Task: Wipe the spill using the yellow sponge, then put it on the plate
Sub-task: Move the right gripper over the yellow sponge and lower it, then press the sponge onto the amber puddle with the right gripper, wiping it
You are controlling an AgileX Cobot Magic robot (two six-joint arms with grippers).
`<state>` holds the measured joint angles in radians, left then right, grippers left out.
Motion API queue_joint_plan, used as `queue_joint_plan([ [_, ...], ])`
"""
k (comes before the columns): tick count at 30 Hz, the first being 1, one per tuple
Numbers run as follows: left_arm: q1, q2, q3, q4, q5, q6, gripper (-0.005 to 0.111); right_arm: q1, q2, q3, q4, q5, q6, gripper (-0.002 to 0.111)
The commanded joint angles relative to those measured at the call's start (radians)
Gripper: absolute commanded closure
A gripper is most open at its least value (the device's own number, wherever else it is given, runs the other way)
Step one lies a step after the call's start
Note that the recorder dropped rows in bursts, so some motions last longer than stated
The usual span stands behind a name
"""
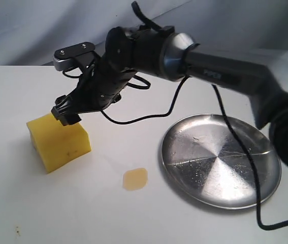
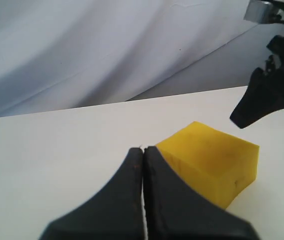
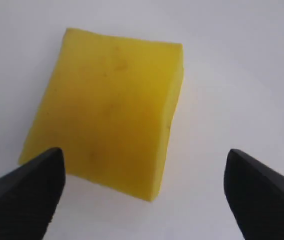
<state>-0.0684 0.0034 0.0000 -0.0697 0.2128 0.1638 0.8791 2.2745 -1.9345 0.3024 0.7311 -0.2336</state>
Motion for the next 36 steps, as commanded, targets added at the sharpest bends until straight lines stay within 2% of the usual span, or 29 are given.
queue_joint_plan([
  [1,-0.001,-0.003,0.0,0.001,-0.007,-0.004,0.107,0.017,0.087,-0.09,0.028,-0.019,0.007,0.028],
  [7,-0.001,-0.003,0.0,0.001,-0.007,-0.004,0.107,0.018,0.194,-0.15,0.012,-0.093,0.084,0.028],
  [10,-0.001,-0.003,0.0,0.001,-0.007,-0.004,0.107,0.018,0.231,-0.15,0.012,-0.106,0.084,0.033],
  [12,-0.001,-0.003,0.0,0.001,-0.007,-0.004,0.107,0.018,0.252,-0.15,-0.002,-0.066,0.084,0.053],
  [13,-0.001,-0.003,0.0,0.001,-0.007,-0.004,0.107,0.021,0.254,-0.15,-0.042,-0.028,0.084,0.078],
  [14,-0.001,-0.003,0.0,0.001,-0.007,-0.004,0.107,0.021,0.252,-0.15,-0.045,-0.008,0.082,0.088],
  [15,-0.001,-0.003,0.0,0.001,-0.007,-0.004,0.107,0.018,0.242,-0.15,-0.048,0.033,0.087,0.108],
  [18,-0.001,-0.003,0.0,0.001,-0.007,-0.004,0.107,0.021,0.192,-0.15,-0.086,0.051,0.117,0.108],
  [21,-0.001,-0.003,0.0,0.001,-0.007,-0.004,0.107,0.049,0.077,-0.106,-0.218,0.057,0.204,0.108],
  [23,-0.001,-0.003,0.0,0.001,-0.007,-0.004,0.107,0.06,-0.024,0.027,-0.225,0.014,0.204,0.108],
  [26,-0.001,-0.003,0.0,0.001,-0.007,-0.004,0.107,0.067,-0.206,0.317,-0.228,-0.056,0.202,0.108],
  [29,-0.001,-0.003,0.0,0.001,-0.007,-0.004,0.107,0.076,-0.327,0.503,-0.228,-0.081,0.195,0.108],
  [32,-0.001,-0.003,0.0,0.001,-0.007,-0.004,0.107,0.077,-0.427,0.666,-0.228,-0.093,0.205,0.108],
  [36,-0.001,-0.003,0.0,0.001,-0.007,-0.004,0.107,0.077,-0.513,0.801,-0.211,-0.132,0.216,0.108],
])
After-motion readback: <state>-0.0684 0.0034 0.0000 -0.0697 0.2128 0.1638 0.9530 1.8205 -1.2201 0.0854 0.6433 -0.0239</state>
